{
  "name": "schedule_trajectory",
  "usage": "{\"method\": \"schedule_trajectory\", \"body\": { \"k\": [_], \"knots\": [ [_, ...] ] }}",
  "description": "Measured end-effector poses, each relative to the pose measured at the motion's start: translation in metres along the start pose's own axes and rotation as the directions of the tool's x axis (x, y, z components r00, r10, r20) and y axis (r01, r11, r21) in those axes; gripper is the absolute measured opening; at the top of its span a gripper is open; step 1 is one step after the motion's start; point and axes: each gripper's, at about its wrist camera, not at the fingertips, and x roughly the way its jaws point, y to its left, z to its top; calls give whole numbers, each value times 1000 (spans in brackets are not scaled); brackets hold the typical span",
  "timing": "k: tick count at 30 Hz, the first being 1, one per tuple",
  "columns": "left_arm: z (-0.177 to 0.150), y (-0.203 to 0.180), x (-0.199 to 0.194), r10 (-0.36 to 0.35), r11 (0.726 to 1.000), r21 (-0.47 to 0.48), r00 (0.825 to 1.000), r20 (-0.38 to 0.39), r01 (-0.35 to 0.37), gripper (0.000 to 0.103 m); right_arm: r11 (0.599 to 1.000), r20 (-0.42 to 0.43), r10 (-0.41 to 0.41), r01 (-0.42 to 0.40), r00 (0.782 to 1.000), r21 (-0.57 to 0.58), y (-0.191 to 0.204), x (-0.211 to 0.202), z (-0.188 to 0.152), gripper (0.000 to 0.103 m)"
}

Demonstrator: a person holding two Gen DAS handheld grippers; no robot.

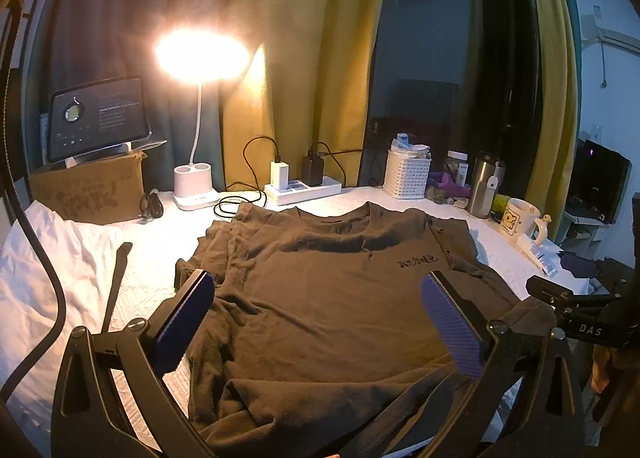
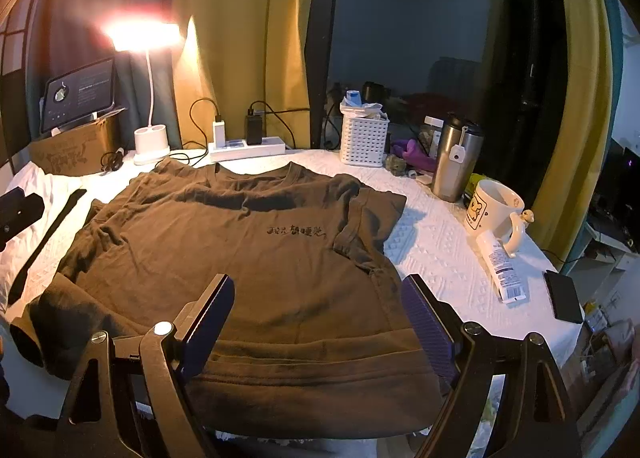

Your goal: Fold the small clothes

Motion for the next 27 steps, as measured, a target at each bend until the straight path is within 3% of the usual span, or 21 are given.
{"method": "schedule_trajectory", "body": {
  "k": [27],
  "knots": [
    [4,-2,6,22,1000,3,1000,-6,-22,101,1000,-9,0,0,1000,-7,-1,4,3,86]
  ]
}}
